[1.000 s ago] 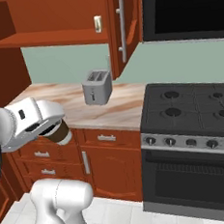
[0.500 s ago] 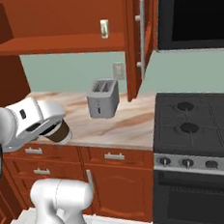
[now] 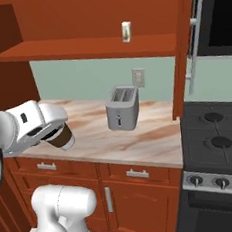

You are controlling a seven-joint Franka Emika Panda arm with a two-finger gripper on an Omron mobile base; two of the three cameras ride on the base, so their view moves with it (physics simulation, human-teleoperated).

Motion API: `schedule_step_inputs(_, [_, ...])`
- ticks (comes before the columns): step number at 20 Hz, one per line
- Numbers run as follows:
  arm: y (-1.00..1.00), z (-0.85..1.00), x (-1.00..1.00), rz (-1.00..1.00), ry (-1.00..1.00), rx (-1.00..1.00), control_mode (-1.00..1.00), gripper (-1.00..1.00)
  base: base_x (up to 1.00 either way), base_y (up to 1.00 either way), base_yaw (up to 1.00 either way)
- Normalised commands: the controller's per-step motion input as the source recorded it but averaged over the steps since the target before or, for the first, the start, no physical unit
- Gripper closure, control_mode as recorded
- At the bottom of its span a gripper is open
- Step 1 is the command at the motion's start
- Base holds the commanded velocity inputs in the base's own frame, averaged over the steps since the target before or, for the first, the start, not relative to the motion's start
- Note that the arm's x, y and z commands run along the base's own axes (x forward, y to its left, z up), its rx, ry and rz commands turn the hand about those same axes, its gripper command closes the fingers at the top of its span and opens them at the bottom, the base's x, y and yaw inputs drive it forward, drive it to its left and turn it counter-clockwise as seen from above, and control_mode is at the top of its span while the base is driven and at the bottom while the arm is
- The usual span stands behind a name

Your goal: Sort all alcoholic drinks to one cabinet, and non-alcoholic drinks to the other.

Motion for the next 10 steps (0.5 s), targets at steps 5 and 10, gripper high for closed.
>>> schedule_step_inputs(5, [0.00,0.00,0.00,0.00,0.00,0.00,1.00,1.00,0.41,0.45,0.00])
schedule_step_inputs(10, [0.00,0.00,0.00,0.00,0.00,0.00,1.00,1.00,0.53,0.31,0.00])
